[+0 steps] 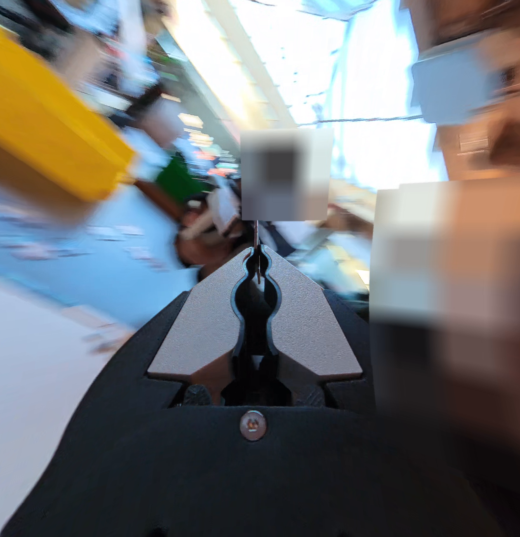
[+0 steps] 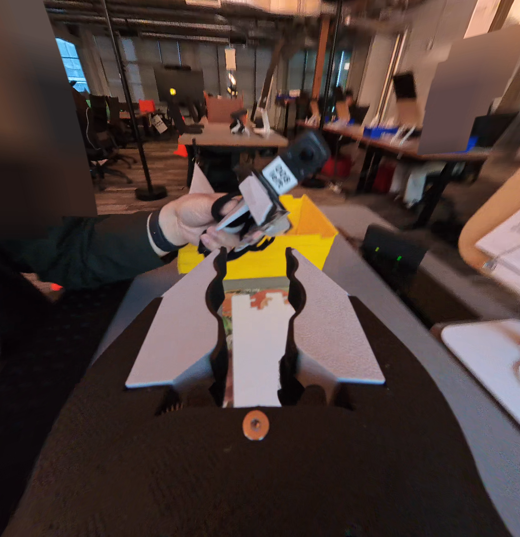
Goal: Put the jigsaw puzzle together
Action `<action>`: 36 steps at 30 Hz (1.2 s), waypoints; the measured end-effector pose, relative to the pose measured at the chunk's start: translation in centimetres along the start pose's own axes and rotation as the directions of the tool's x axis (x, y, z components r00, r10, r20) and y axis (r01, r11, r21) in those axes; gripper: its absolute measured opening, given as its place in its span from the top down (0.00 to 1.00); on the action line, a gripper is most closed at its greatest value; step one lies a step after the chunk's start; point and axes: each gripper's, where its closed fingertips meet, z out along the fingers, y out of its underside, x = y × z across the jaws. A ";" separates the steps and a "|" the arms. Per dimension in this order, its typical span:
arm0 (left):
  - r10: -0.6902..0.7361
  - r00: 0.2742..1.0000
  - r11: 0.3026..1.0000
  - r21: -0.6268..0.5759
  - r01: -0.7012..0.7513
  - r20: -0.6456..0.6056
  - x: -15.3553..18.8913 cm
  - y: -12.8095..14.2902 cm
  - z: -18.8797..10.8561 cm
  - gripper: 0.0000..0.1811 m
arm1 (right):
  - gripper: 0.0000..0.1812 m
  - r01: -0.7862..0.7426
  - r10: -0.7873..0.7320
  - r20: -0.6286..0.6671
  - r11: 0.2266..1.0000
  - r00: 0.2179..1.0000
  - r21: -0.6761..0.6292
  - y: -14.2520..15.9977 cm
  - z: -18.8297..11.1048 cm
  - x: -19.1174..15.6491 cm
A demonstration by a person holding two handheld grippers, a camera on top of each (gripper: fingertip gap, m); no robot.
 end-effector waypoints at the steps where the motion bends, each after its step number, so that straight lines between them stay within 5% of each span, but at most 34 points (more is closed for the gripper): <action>1: 0.045 0.994 0.999 0.006 -0.046 0.095 -1.0 -0.3 -0.5 1.00 | 0.78 -0.035 0.035 0.000 0.999 0.999 -0.028 0.4 -0.2 0.3; 6: 0.126 0.935 0.990 0.020 -0.141 0.331 -3.5 -1.2 -2.2 1.00 | 0.80 0.044 -0.087 -0.377 0.992 0.922 -0.120 0.4 -0.6 4.3; 12: 0.029 0.940 0.994 0.092 -0.064 0.339 -4.5 -1.0 -2.0 1.00 | 0.78 0.238 -0.368 -0.482 0.920 0.795 -0.311 1.8 2.2 3.5; 15: 0.013 0.939 0.995 0.087 -0.046 0.343 -4.9 -0.7 -1.9 1.00 | 0.82 0.258 -0.395 -0.455 0.907 0.798 -0.334 2.6 2.6 3.3; 18: 0.005 0.943 0.997 0.076 -0.032 0.333 -4.8 -0.5 -1.8 1.00 | 1.00 0.286 -0.406 -0.418 0.903 0.813 -0.319 2.4 2.6 2.6; 22: -0.009 0.948 0.996 0.083 -0.018 0.317 -4.6 -0.7 -1.8 1.00 | 0.83 0.352 -0.485 -0.393 0.862 0.781 -0.365 2.2 2.4 2.7; 26: -0.006 0.949 0.996 0.089 -0.023 0.317 -4.2 -1.0 -2.0 1.00 | 0.81 0.389 -0.538 -0.310 0.815 0.784 -0.429 2.7 2.1 2.4; 31: 0.005 0.960 0.999 0.048 -0.019 0.279 -3.0 -0.7 -1.3 1.00 | 0.81 0.465 -0.684 -0.187 0.646 0.705 -0.605 3.5 -0.1 3.2; 36: 0.014 0.963 0.999 -0.035 -0.004 0.269 -2.2 0.6 -0.5 1.00 | 0.82 0.506 -0.655 -0.105 0.666 0.748 -0.548 2.9 -1.1 1.5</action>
